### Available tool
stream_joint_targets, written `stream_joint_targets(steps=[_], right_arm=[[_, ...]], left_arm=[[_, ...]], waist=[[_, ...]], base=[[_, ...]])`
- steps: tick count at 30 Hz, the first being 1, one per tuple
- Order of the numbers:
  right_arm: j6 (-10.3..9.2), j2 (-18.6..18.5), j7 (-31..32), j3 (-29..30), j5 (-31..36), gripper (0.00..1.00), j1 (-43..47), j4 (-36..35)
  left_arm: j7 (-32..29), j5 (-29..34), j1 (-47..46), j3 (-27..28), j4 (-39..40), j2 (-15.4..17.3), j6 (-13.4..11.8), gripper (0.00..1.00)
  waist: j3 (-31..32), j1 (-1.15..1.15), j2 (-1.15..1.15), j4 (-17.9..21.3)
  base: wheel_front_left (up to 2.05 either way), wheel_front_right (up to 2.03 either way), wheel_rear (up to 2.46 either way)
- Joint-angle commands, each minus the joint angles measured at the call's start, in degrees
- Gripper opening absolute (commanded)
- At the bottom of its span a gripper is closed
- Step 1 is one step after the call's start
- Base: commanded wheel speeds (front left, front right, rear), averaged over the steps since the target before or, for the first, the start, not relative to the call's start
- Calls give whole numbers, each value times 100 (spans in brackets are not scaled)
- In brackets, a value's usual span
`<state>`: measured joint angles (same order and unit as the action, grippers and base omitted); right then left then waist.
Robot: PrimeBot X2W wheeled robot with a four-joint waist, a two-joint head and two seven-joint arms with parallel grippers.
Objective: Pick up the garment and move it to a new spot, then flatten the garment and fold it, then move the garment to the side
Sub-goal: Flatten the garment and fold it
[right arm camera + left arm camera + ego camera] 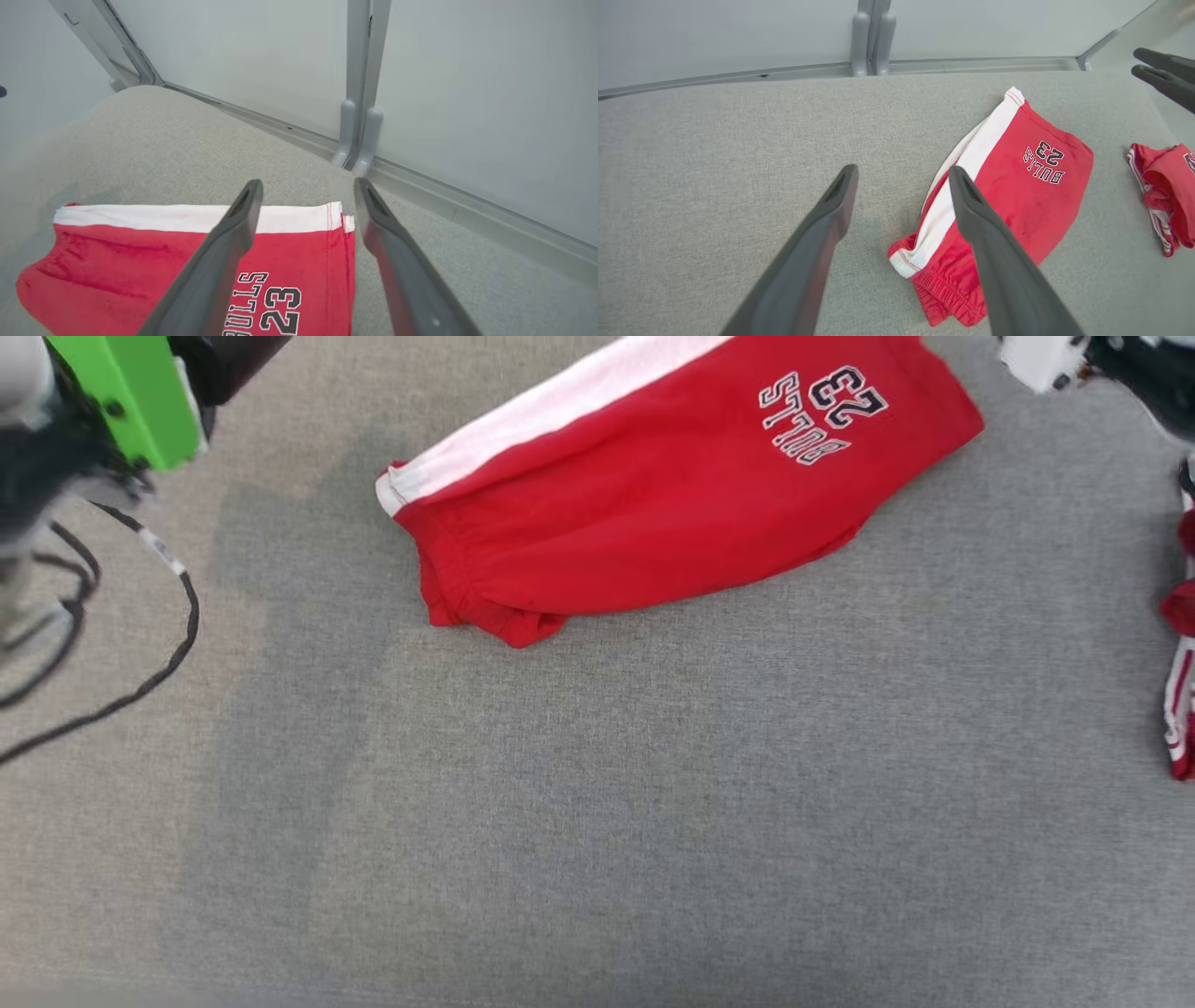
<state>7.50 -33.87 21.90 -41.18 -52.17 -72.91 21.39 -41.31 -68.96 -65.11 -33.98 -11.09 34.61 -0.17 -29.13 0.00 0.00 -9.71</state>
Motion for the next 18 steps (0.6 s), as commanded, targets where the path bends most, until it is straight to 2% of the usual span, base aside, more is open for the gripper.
stream_joint_targets(steps=[1,5,9,12,15,18], right_arm=[[-2,-36,-478,44,104,100,242,122],[-2,50,-1661,227,289,100,710,631],[1,288,-2267,392,358,100,1041,1303],[-2,375,-2322,421,327,100,1127,1829],[-1,474,-2006,332,191,100,1121,2341],[-1,470,-1509,158,129,100,949,2726]], left_arm=[[479,297,225,55,12,-5,21,100],[2031,957,833,176,75,-157,-74,100],[3303,1697,1425,90,180,-222,-211,100],[4070,2034,1820,82,319,-353,-414,100],[4712,2234,2286,34,392,-576,-609,100],[5079,2205,2703,-43,424,-814,-704,100]], waist=[[326,0,0,12],[496,0,0,-52],[552,0,0,-167],[553,0,0,-304],[545,0,0,-487],[521,0,0,-653]], base=[[0,0,0],[0,0,0],[0,0,0],[0,0,0],[0,0,0],[0,0,0]])
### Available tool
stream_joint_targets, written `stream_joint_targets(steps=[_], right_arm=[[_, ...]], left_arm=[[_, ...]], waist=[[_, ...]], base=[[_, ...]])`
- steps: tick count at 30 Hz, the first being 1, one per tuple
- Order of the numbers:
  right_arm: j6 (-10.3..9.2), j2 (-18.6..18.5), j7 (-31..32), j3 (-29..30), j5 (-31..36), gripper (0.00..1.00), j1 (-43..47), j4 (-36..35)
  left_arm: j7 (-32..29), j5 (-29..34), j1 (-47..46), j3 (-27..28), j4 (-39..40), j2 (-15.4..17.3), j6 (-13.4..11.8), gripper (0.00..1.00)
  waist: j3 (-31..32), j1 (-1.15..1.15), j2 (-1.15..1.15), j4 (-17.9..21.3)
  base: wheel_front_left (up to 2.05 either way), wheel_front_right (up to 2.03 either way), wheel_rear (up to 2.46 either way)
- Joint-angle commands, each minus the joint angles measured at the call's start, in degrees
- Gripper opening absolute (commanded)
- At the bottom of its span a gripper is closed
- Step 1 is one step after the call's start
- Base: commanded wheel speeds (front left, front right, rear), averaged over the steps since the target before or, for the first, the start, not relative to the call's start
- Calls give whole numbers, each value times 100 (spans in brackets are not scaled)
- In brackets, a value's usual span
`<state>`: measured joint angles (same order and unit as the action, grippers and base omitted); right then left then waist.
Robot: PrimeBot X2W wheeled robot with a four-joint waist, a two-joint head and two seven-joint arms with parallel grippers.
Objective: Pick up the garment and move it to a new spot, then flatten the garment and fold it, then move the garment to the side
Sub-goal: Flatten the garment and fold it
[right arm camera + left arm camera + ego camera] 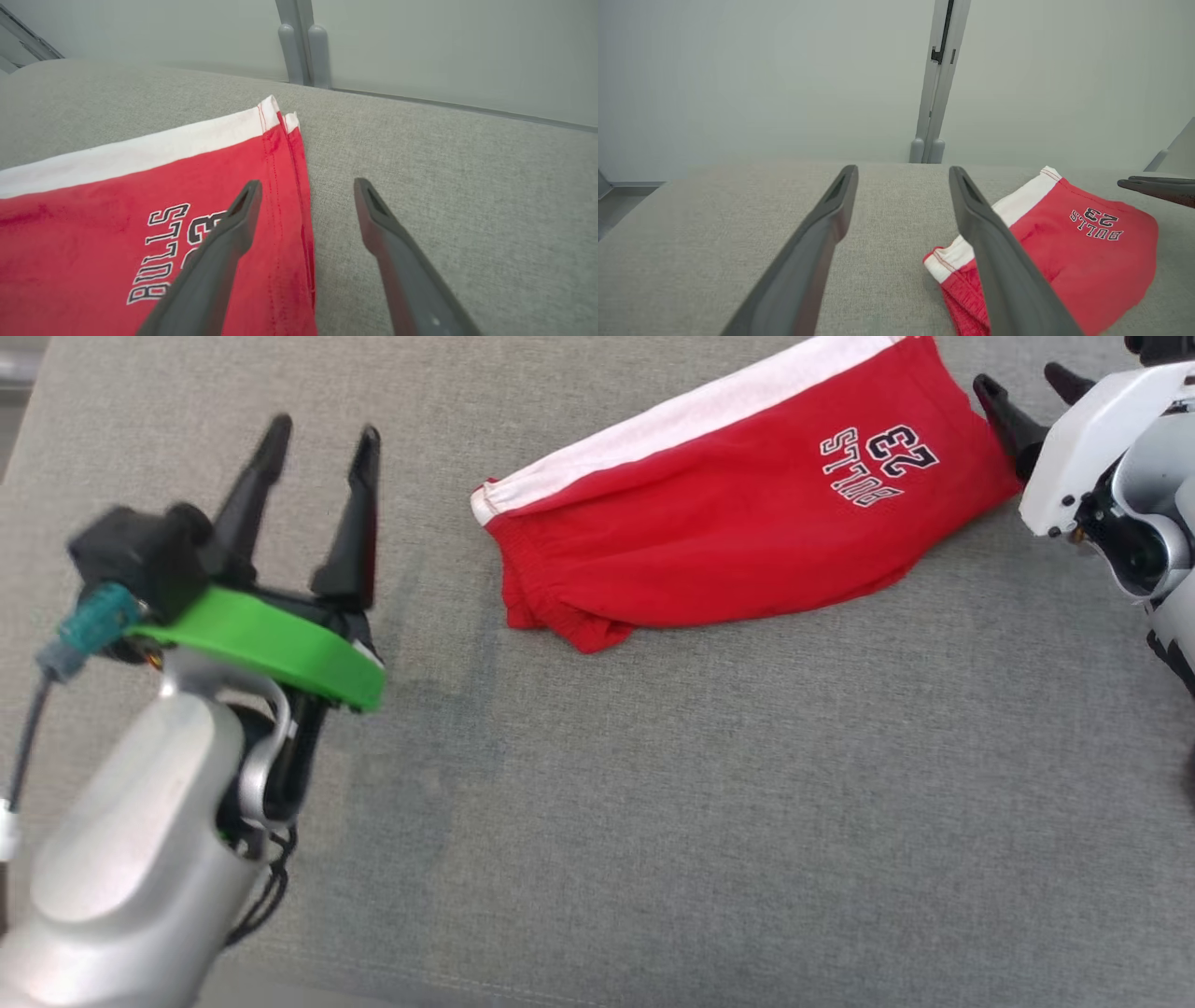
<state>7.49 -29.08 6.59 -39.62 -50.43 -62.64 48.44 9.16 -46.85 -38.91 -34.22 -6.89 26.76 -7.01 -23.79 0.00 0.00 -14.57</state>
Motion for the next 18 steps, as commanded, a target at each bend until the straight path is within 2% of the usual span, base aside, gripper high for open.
stream_joint_targets(steps=[1,4,7,11,18], right_arm=[[0,-2,221,-34,-105,100,-176,140],[0,4,734,-109,-261,100,-292,439],[0,-49,1174,-169,-368,100,-437,705],[0,-39,1499,-153,-563,100,-462,940],[-3,57,1874,-92,-825,100,-272,1482]], left_arm=[[113,-4,243,-72,-12,-87,-28,100],[322,177,564,-209,-71,-186,-133,100],[476,209,873,-249,-199,-435,-189,100],[585,427,1186,-206,-266,-706,-206,100],[607,1530,1763,613,109,-1327,-72,100]], waist=[[-31,0,0,-228],[-49,0,0,-397],[-66,0,0,-542],[-57,0,0,-687],[26,0,0,-798]], base=[[0,0,0],[0,0,0],[0,0,0],[0,0,0],[0,0,0]])
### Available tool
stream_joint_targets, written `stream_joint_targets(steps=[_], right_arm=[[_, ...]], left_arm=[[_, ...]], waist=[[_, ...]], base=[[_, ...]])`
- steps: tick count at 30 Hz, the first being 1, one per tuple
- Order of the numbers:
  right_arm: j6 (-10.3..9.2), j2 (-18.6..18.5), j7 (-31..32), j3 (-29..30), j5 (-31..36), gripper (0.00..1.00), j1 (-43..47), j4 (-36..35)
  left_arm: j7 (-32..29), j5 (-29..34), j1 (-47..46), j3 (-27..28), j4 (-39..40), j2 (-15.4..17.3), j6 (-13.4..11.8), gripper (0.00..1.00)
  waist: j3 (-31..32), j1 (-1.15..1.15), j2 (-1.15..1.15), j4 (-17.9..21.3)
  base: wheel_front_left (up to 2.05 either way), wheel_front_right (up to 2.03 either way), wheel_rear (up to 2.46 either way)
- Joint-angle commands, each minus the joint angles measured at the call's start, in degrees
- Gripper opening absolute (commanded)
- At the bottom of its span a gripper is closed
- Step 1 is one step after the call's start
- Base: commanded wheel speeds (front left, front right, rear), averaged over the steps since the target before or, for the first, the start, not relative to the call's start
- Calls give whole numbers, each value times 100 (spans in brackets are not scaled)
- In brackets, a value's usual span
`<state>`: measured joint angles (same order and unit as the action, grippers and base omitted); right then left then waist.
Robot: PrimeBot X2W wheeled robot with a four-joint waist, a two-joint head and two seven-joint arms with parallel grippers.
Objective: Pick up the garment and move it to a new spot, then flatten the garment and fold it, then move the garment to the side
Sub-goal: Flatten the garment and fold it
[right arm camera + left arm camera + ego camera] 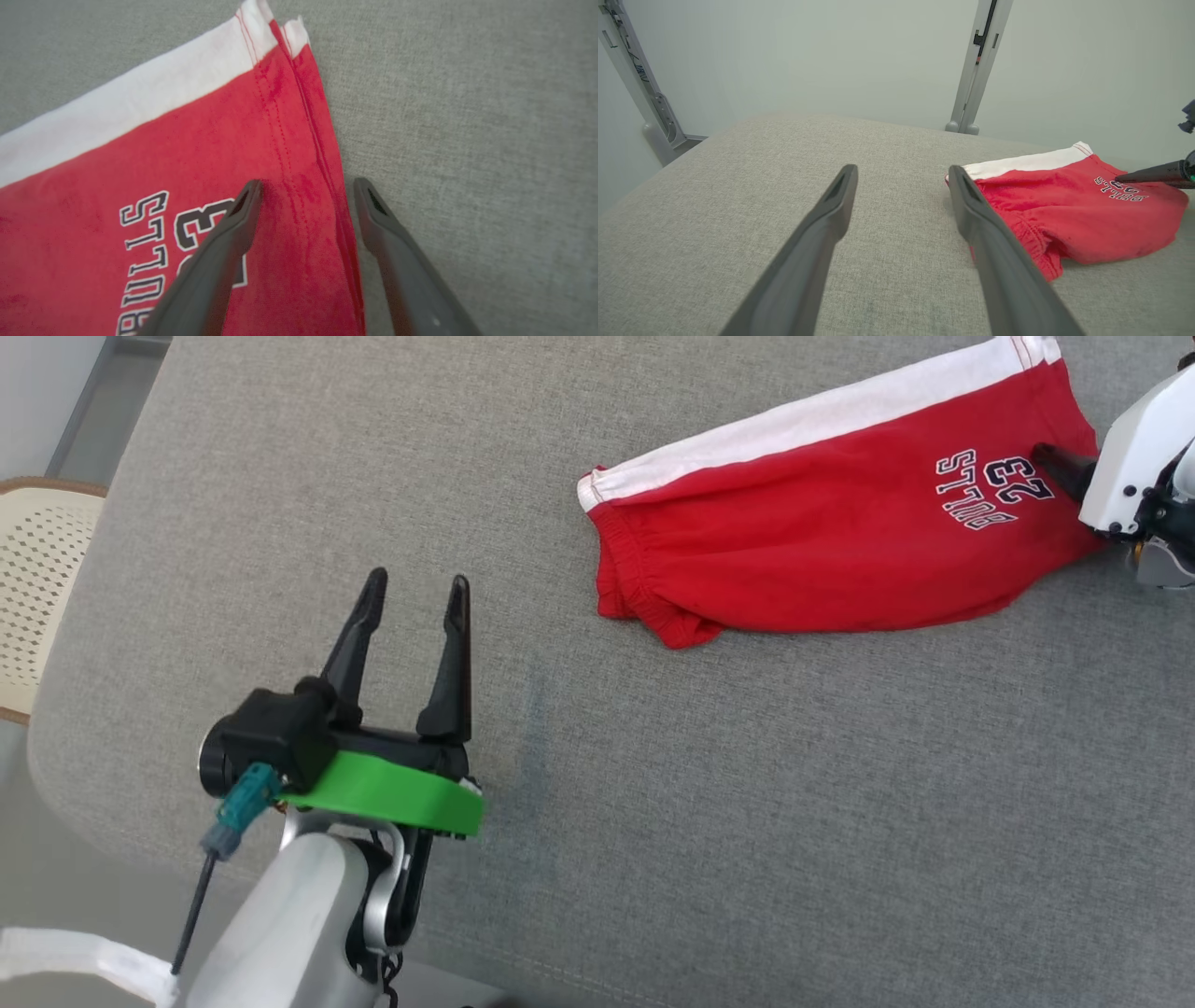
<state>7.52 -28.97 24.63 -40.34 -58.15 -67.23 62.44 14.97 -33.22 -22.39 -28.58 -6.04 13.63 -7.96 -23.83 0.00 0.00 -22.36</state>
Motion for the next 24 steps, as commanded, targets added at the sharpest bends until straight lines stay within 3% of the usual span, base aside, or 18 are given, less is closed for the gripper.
stream_joint_targets(steps=[1,3,4,5,6,15,24], right_arm=[[-6,64,97,-21,-73,100,220,85],[-3,106,91,-13,-178,97,292,20],[-2,127,36,-7,-223,55,319,-56],[-2,137,-16,-18,-251,34,340,-127],[-2,128,-83,-28,-288,0,368,-209],[-3,6,-1014,-39,-479,0,636,-667],[-3,-287,-1670,-45,-815,0,1275,-961]], left_arm=[[26,277,164,172,58,-75,43,100],[26,437,373,419,79,-297,163,100],[27,550,437,552,93,-383,239,100],[26,609,509,624,35,-439,307,100],[27,698,567,721,-5,-513,388,100],[28,1157,742,1242,-307,-845,910,100],[23,1434,916,1520,-507,-951,1152,100]], waist=[[37,0,0,-22],[56,0,0,-23],[66,0,0,-16],[75,0,0,-8],[90,0,0,9],[360,0,0,375],[659,0,0,870]], base=[[0,0,0],[0,0,0],[0,0,0],[0,0,0],[0,0,0],[0,0,0],[0,0,0]])
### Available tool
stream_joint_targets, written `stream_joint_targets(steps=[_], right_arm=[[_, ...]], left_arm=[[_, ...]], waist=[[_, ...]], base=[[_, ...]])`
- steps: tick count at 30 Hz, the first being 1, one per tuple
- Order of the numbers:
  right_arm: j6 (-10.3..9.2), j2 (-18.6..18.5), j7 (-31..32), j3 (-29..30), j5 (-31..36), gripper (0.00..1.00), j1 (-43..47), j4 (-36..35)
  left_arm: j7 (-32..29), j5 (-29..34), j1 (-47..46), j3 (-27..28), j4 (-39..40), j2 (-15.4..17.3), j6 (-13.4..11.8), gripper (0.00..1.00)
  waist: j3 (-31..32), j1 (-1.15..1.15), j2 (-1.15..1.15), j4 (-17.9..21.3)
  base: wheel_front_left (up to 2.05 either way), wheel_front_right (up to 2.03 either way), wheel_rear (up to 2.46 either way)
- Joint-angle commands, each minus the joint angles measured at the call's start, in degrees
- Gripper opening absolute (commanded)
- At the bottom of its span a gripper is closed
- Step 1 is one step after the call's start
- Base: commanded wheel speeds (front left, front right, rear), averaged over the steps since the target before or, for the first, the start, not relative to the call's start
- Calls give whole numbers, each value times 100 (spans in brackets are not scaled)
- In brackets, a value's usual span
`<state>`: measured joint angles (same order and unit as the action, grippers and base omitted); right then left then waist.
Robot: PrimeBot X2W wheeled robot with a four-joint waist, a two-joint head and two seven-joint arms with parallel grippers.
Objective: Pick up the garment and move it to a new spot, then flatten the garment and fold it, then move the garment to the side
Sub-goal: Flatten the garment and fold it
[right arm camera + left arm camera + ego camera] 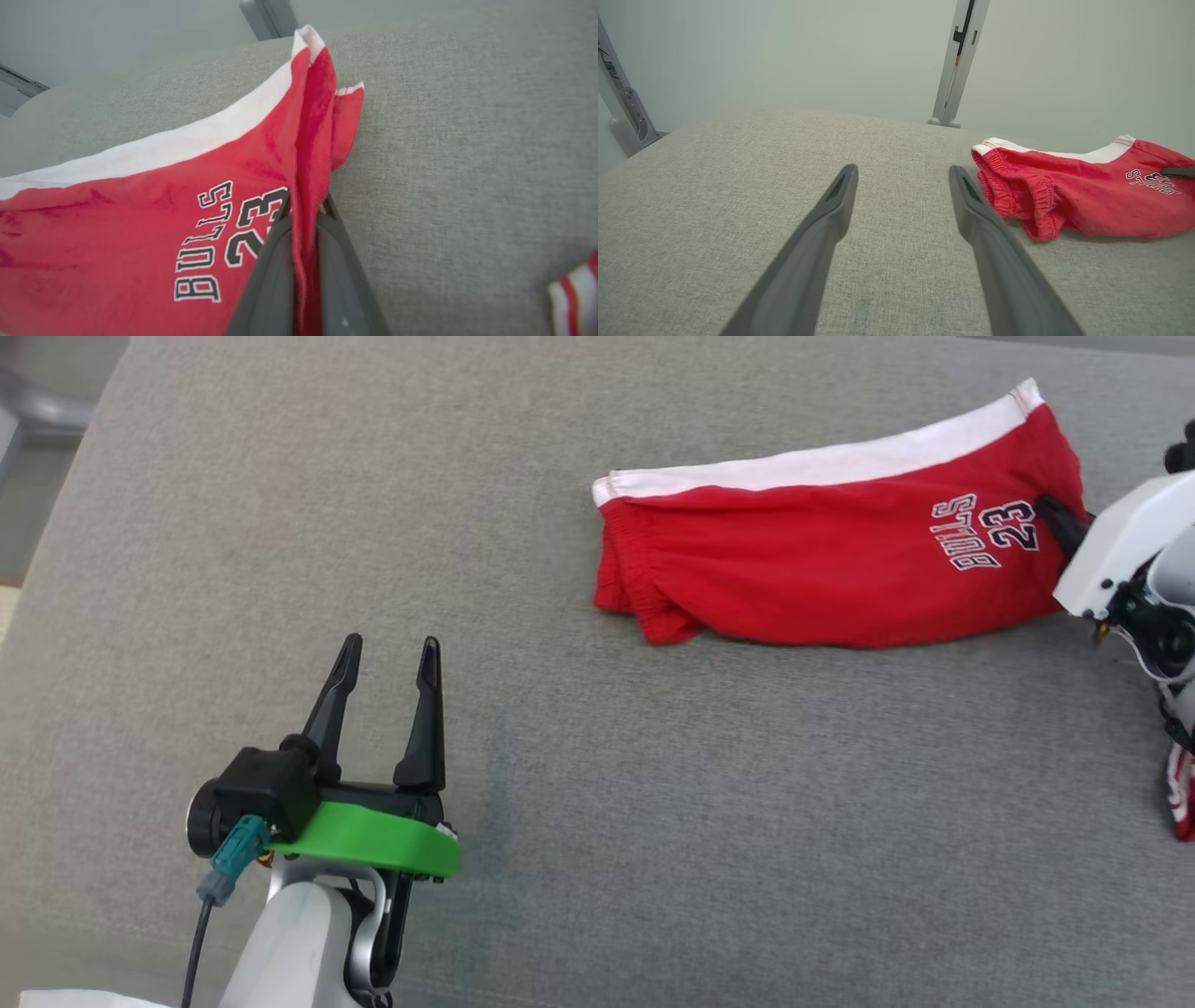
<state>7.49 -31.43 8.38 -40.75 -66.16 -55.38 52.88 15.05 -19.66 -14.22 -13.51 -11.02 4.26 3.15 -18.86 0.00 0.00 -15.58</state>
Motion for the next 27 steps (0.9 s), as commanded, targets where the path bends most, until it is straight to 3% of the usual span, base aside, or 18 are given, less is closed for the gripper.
stream_joint_targets(steps=[1,7,11,20,27], right_arm=[[0,-75,-117,0,-43,0,130,-17],[0,-151,-598,-16,-84,0,191,-139],[0,2,-708,-194,13,0,85,-320],[0,658,-435,-712,162,0,-223,-504],[0,1178,-100,-1046,214,0,-248,52]], left_arm=[[15,86,115,33,-11,-25,50,100],[15,107,225,80,-153,-75,140,100],[15,52,265,102,-250,-101,180,100],[15,4,410,88,-456,-129,213,100],[15,-125,426,-18,-539,-135,182,100]], waist=[[179,0,0,223],[342,0,0,283],[500,0,0,215],[753,0,0,-232],[785,0,0,-668]], base=[[0,0,0],[0,0,0],[0,0,0],[0,0,0],[0,0,0]])
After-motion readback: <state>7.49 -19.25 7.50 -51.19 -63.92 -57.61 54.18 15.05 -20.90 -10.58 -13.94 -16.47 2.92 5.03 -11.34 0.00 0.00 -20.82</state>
